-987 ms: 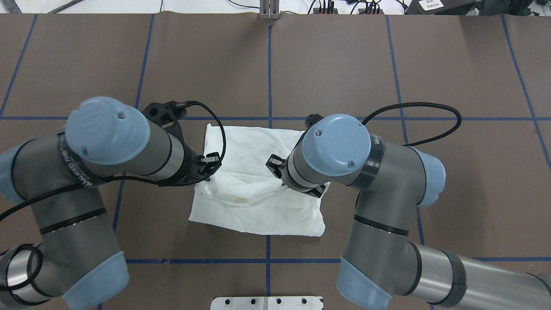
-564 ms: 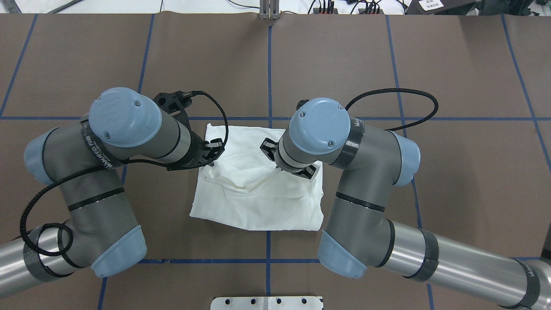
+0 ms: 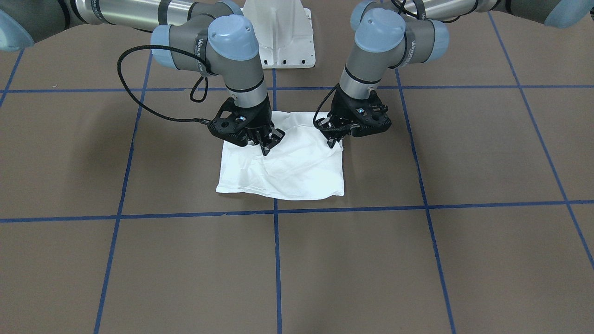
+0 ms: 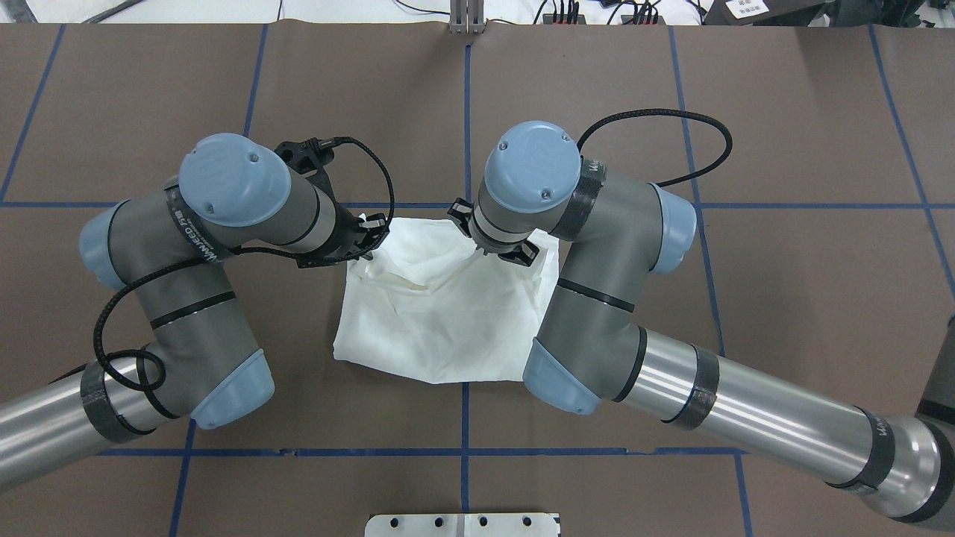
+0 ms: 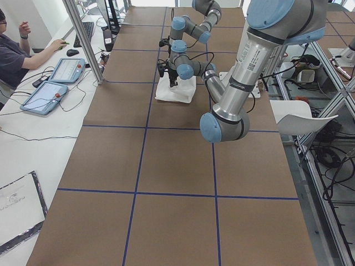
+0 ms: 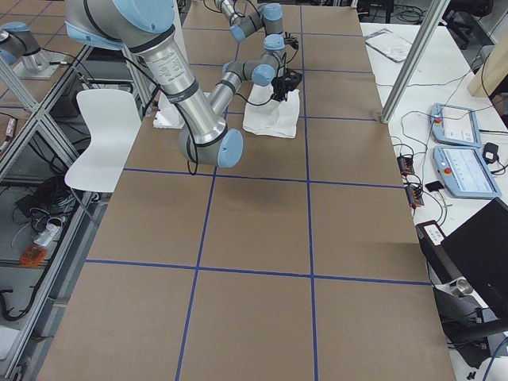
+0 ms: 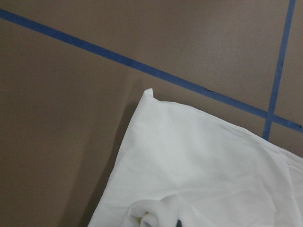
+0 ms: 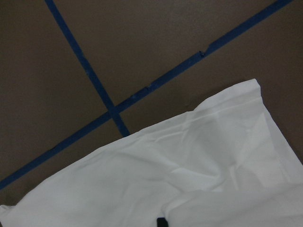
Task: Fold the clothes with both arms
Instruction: 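Lay the folded end on the far half and open both grippers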
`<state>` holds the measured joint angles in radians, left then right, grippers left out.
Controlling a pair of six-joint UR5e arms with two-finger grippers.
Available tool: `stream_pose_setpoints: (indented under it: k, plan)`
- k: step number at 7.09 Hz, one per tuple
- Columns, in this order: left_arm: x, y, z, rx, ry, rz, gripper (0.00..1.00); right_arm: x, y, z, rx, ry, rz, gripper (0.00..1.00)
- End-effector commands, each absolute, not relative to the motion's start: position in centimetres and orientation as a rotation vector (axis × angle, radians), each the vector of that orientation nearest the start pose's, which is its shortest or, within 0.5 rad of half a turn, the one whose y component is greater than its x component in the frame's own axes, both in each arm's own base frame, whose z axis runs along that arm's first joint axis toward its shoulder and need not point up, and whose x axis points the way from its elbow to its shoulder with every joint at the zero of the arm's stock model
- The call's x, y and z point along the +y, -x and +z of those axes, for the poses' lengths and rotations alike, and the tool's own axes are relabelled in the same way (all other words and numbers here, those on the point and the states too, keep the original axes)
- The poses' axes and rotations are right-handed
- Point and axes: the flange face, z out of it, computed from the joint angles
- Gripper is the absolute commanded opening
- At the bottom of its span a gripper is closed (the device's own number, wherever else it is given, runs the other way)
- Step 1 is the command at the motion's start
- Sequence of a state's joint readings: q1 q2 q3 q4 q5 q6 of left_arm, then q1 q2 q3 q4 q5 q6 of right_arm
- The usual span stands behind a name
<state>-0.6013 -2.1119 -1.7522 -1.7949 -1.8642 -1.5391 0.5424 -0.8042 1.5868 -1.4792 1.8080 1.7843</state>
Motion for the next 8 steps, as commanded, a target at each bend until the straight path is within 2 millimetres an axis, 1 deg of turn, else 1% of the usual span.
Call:
stream_pose_setpoints:
  k: [1, 3, 4, 5, 6, 7, 8]
  plan:
    - [-46.5, -47.8, 25.2, 0.993, -0.045, -0.393, 0.00, -47.2, 55.5, 19.0, -0.883, 0.081, 0.614, 0.00]
    - [-46.6, -47.8, 25.0, 0.997, -0.049, -0.392, 0.00, -47.4, 55.7, 19.3, -0.876, 0.081, 0.616, 0.00]
    - [-46.7, -47.9, 24.8, 1.001, -0.050, -0.394, 0.00, -47.8, 55.5, 19.4, -0.887, 0.077, 0.620, 0.00]
    - [-47.0, -48.3, 24.5, 1.002, -0.044, -0.406, 0.00, -48.2, 55.8, 19.9, -0.885, 0.074, 0.621, 0.68]
    - [-47.4, -48.7, 24.9, 1.001, -0.029, -0.436, 0.88, -48.4, 55.9, 19.9, -0.903, 0.074, 0.630, 1.00]
    - [-48.4, -48.1, 25.1, 1.014, -0.040, -0.453, 0.99, -48.7, 55.7, 19.9, -0.906, 0.072, 0.632, 1.00]
    - [-50.4, -46.1, 25.4, 1.005, -0.058, -0.486, 0.99, -49.2, 55.1, 19.8, -0.912, 0.074, 0.633, 1.00]
